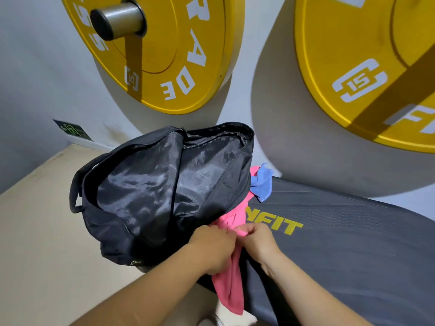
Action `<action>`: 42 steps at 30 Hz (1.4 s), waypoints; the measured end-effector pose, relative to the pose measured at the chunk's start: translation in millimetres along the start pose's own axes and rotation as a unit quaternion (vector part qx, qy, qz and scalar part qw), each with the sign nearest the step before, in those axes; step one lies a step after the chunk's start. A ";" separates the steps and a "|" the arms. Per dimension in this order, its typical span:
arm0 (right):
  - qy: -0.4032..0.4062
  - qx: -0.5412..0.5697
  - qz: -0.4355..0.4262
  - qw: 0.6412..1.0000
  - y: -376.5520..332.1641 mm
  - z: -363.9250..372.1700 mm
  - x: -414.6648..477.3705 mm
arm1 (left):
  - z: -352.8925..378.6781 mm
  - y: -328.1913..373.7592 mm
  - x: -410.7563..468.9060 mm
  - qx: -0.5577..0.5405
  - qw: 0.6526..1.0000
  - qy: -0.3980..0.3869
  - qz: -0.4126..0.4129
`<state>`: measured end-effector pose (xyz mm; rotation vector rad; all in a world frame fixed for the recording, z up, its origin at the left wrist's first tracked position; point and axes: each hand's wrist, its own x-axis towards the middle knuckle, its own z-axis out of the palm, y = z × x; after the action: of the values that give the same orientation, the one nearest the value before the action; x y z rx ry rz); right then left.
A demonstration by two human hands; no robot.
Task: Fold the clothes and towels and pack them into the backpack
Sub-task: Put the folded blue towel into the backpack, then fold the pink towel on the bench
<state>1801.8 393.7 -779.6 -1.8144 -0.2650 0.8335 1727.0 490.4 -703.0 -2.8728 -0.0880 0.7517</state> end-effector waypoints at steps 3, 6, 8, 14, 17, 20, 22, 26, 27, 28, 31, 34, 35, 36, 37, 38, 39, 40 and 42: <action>-0.037 0.164 0.053 0.984 -13.5 -16.2 -5.7 | 4.2 -0.8 -1.2 -0.085 0.995 0.014 -0.050; -0.064 0.223 0.049 0.972 -31.1 -46.2 -19.6 | 0.9 -16.1 -2.2 -0.166 0.980 0.091 -0.066; -0.076 0.248 0.023 0.966 -38.4 -62.8 -30.6 | -7.0 -22.2 -7.4 -0.240 0.964 0.106 -0.053; -0.091 0.211 0.083 0.970 -40.9 -98.6 -47.4 | -61.7 -9.7 -32.4 -0.380 0.919 0.095 0.042; -0.116 0.183 0.124 0.968 -35.5 -104.9 -40.6 | -76.5 -0.9 -44.8 -0.468 0.880 0.052 0.065; -0.220 0.136 0.099 0.961 -32.7 -95.1 -40.9 | -75.5 15.2 -47.4 -0.588 0.804 -0.032 0.074; -0.259 0.166 0.077 0.948 -29.3 -86.0 -44.1 | -73.2 24.8 -47.8 -0.606 0.783 -0.103 0.094; -0.291 0.076 -0.003 0.954 -27.2 -89.3 -50.0 | -67.2 12.7 -42.0 -0.513 0.849 -0.066 0.103; -0.299 0.032 -0.029 0.953 -30.2 -94.1 -54.2 | -66.1 4.7 -38.1 -0.489 0.868 0.028 0.082; -0.311 -0.022 -0.053 0.949 -34.1 -99.6 -58.5 | -63.6 -2.2 -33.3 -0.460 0.876 0.127 0.064; -0.351 -0.145 -0.104 0.919 -51.0 -115.6 -73.0 | -58.7 -3.1 -21.8 -0.372 0.887 0.232 0.142; -0.323 -0.094 -0.108 0.935 -64.4 -134.5 -82.3 | -47.8 29.5 -18.8 -0.261 0.941 0.037 0.211; -0.300 -0.072 -0.099 0.946 -67.7 -141.5 -85.8 | -43.7 37.9 -20.3 -0.224 0.954 -0.044 0.195; -0.267 -0.047 -0.090 0.958 -67.8 -149.1 -86.1 | -39.1 42.1 -19.3 -0.221 0.953 -0.109 0.177; -0.226 -0.016 -0.079 0.971 -66.7 -156.3 -85.7 | -36.7 42.9 -18.5 -0.241 0.946 -0.137 0.169; -0.180 0.022 -0.064 0.981 -63.7 -161.4 -84.1 | -37.7 41.7 -17.9 -0.267 0.939 -0.138 0.167; -0.132 0.055 -0.045 0.989 -60.5 -166.0 -82.5 | -41.7 37.6 -16.6 -0.309 0.930 -0.124 0.159; -0.084 0.065 -0.028 0.994 -56.0 -169.7 -80.3 | -49.3 33.4 -17.9 -0.367 0.916 -0.088 0.136; -0.009 -0.004 -0.006 1.000 -46.0 -176.7 -76.7 | -70.0 23.9 -24.4 -0.506 0.859 0.001 0.078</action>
<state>1870.3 240.6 -674.2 -1.8128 -0.2912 0.8418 1740.4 453.9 -635.4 -3.9164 -0.3477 0.9306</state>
